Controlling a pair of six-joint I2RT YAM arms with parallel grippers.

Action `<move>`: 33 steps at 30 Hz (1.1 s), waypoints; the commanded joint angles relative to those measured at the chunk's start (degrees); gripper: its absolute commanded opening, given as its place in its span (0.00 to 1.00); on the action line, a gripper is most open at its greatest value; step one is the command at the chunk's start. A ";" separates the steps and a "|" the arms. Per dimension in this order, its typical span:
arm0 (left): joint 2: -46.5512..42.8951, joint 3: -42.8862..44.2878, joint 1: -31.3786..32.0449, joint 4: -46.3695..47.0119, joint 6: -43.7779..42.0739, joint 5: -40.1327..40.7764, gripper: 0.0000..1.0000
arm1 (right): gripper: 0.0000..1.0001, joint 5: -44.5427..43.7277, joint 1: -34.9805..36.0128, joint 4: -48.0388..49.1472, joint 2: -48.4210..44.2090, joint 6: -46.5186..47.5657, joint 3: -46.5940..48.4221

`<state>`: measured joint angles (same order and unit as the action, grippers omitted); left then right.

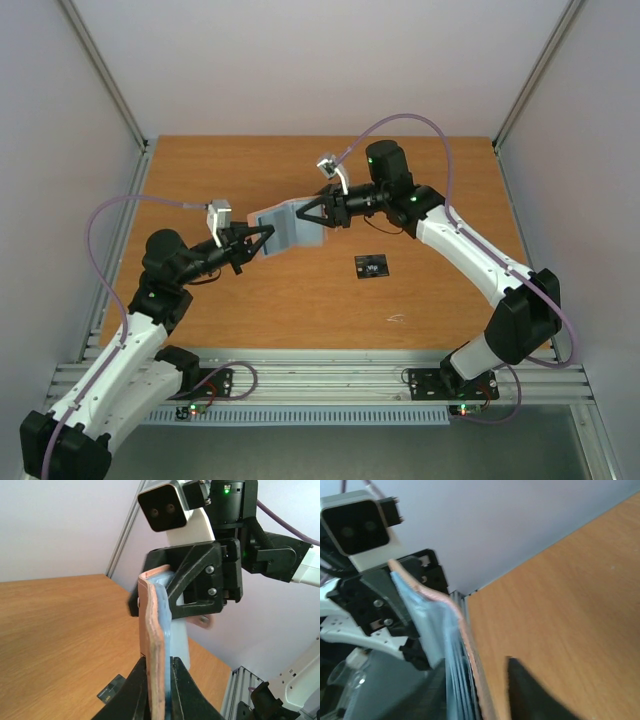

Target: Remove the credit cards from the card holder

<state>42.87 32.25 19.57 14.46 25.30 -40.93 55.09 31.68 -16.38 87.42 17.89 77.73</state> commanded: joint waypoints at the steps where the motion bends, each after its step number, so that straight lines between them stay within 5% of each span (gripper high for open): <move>1: -0.77 2.11 -0.14 4.68 0.62 -0.14 0.00 | 0.03 7.38 0.66 -2.31 -0.06 2.37 2.16; 5: -0.45 2.24 -0.14 4.19 0.63 0.24 0.02 | 0.01 7.06 0.19 -5.19 -1.23 4.30 3.04; 8: -0.52 2.29 -0.15 2.91 0.48 1.21 0.37 | 0.01 6.85 -1.27 -7.43 -1.74 4.16 3.83; 9: -0.55 2.21 -0.15 2.64 0.39 1.54 0.40 | 0.01 7.06 -1.90 -8.26 -1.99 4.21 4.06; 18: -1.11 1.83 -0.96 1.26 1.10 4.10 0.41 | 0.01 7.85 -3.54 -17.22 -4.38 8.92 6.97; 33: 0.18 2.03 -1.64 1.43 -0.09 1.12 0.49 | 0.01 7.26 -3.18 -12.79 -3.51 4.64 7.34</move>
<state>42.74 32.91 17.69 13.87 26.48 -38.44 61.49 27.97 -32.36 83.94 24.69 83.74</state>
